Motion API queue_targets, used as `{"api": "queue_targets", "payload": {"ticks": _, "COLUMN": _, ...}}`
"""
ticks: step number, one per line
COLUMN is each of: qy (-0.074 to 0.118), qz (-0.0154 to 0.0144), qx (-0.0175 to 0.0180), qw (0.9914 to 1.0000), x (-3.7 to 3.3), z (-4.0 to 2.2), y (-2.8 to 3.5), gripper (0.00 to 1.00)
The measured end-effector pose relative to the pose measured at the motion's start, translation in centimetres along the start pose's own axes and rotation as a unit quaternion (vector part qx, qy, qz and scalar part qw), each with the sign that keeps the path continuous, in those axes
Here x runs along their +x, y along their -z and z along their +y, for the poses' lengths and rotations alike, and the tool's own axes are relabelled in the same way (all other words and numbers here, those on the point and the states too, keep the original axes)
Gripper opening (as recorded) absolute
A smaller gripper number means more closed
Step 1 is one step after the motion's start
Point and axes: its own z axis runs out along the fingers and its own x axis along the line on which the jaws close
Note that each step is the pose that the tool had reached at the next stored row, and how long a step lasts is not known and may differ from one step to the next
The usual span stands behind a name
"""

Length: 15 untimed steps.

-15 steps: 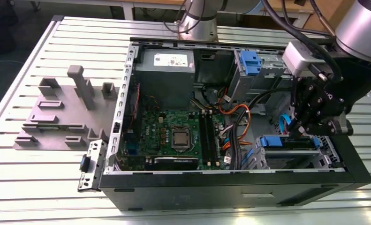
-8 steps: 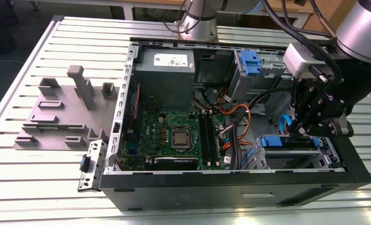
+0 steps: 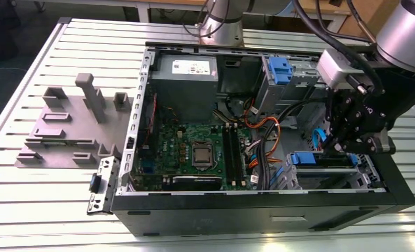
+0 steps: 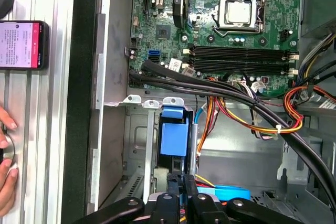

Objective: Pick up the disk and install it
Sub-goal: 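Insert the second disk wire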

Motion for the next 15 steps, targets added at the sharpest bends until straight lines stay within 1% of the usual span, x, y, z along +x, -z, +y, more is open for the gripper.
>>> {"api": "queue_targets", "payload": {"ticks": 3, "qy": 0.000, "qz": -0.0030, "qx": 0.0001, "qw": 1.00000, "x": 0.14, "z": 0.01, "y": -0.12, "gripper": 0.16}}
{"api": "queue_targets", "payload": {"ticks": 5, "qy": 0.000, "qz": -0.0058, "qx": 0.0002, "qw": 0.99998, "x": 0.23, "z": 0.01, "y": -0.17, "gripper": 0.16}}
{"api": "queue_targets", "payload": {"ticks": 7, "qy": 0.000, "qz": -0.0105, "qx": 0.0004, "qw": 0.99994, "x": 0.31, "z": 0.01, "y": -0.18, "gripper": 0.16}}
{"api": "queue_targets", "payload": {"ticks": 9, "qy": 0.000, "qz": -0.0167, "qx": 0.0007, "qw": 0.99986, "x": 0.46, "z": 0.01, "y": -0.21, "gripper": 0.16}}
{"api": "queue_targets", "payload": {"ticks": 10, "qy": 0.000, "qz": -0.0186, "qx": 0.0007, "qw": 0.99983, "x": 0.54, "z": 0.01, "y": -0.21, "gripper": 0.16}}
{"api": "queue_targets", "payload": {"ticks": 12, "qy": 0.000, "qz": -0.0214, "qx": 0.0008, "qw": 0.99977, "x": 0.70, "z": 0.02, "y": -0.21, "gripper": 0.16}}
{"api": "queue_targets", "payload": {"ticks": 13, "qy": 0.000, "qz": -0.0222, "qx": 0.0008, "qw": 0.99975, "x": 0.75, "z": 0.02, "y": -0.22, "gripper": 0.16}}
{"api": "queue_targets", "payload": {"ticks": 15, "qy": -0.001, "qz": -0.0227, "qx": 0.0008, "qw": 0.99974, "x": 0.89, "z": 0.03, "y": -0.23, "gripper": 0.16}}
